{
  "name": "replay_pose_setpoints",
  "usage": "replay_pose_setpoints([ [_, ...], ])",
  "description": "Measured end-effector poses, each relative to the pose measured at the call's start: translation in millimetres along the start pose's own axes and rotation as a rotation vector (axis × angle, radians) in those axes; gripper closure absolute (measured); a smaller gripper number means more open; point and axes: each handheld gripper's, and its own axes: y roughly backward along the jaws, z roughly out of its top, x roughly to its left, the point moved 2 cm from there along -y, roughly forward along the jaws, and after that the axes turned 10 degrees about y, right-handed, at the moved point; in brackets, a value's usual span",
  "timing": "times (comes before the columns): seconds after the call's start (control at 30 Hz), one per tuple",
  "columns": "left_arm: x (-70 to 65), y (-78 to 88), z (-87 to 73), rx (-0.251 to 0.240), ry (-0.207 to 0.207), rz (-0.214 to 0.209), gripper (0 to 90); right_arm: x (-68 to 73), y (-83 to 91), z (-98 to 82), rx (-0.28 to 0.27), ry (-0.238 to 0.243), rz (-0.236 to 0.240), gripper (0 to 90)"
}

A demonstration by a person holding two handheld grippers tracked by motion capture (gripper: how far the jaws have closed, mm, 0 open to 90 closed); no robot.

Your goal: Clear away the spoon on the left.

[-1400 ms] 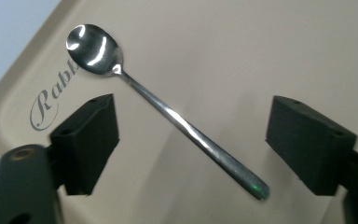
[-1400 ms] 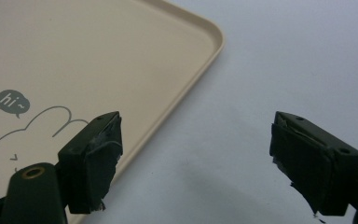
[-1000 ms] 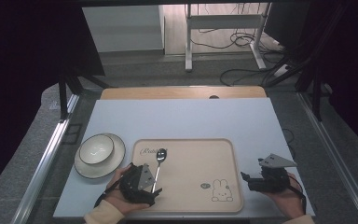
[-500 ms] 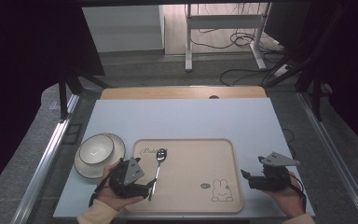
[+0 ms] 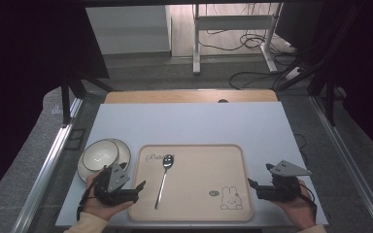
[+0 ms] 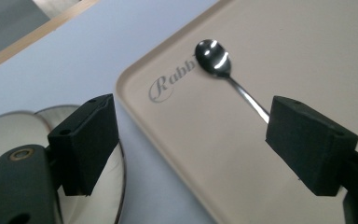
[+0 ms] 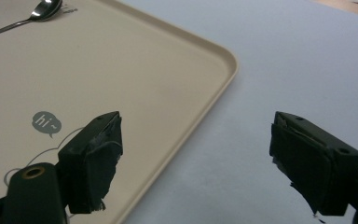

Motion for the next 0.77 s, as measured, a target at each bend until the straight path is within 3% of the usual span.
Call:
replay_pose_setpoints([
  [0.23,8.7,3.7,-9.8,0.008,0.029,0.023,17.3,-0.4,-0.7,-1.8,0.005,0.0,0.002,17.3],
  [0.43,8.7,1.8,-9.9,0.022,0.006,0.021,17.5,-0.5,-2.4,-2.3,0.013,0.003,0.0,17.3],
  [0.77,7.4,2.6,-7.6,0.015,0.008,0.029,17.5,-6.3,-2.6,-3.2,0.0,-0.023,-0.013,17.3],
])
